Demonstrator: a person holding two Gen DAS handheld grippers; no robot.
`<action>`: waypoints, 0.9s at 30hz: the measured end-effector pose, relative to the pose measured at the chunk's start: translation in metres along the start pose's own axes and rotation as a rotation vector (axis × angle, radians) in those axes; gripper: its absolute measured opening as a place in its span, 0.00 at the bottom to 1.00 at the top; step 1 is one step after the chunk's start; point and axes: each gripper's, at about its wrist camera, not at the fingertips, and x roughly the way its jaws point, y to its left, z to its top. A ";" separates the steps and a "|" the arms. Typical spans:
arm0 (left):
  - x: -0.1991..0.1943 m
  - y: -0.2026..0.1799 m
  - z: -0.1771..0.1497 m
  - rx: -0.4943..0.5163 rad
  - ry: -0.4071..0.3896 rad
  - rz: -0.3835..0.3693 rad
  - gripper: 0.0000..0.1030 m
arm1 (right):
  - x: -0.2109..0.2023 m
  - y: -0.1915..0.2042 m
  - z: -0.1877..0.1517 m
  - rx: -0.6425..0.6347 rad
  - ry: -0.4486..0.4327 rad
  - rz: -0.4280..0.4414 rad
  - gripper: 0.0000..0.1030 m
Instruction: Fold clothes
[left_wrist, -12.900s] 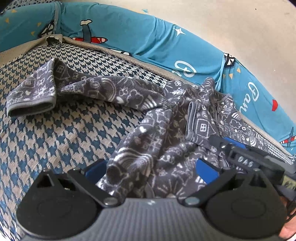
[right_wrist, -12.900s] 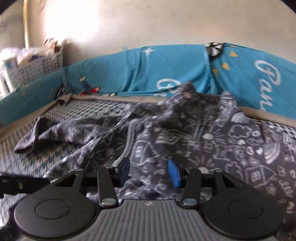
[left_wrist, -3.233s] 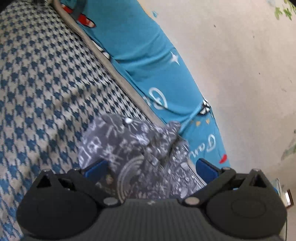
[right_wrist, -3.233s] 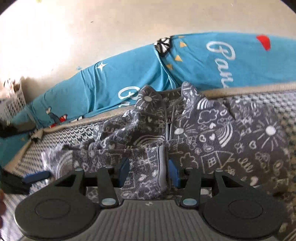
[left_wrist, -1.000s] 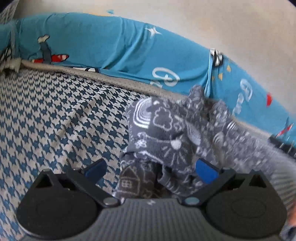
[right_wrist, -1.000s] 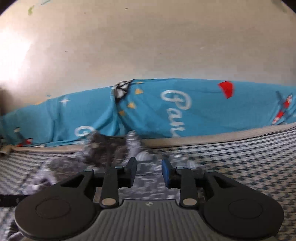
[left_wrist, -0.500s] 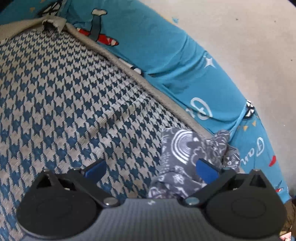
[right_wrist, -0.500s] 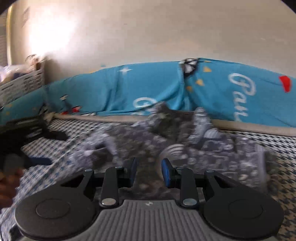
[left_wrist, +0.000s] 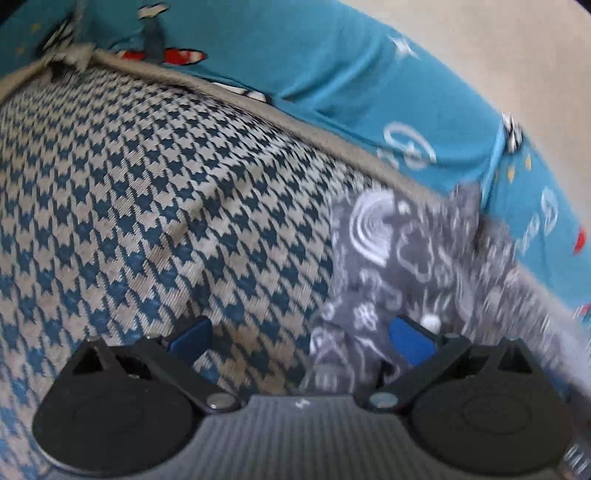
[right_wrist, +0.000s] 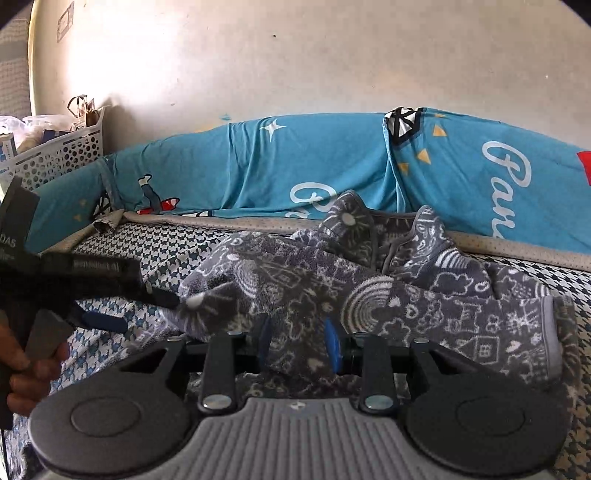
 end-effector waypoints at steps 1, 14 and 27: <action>0.001 -0.004 -0.003 0.038 0.009 0.022 1.00 | 0.000 0.000 0.000 -0.001 0.000 0.002 0.32; -0.024 -0.001 -0.017 0.120 -0.007 -0.036 1.00 | 0.008 0.001 0.003 0.016 0.000 0.033 0.32; 0.015 0.030 0.048 -0.199 -0.043 -0.380 1.00 | 0.007 -0.004 -0.001 0.063 0.036 0.032 0.33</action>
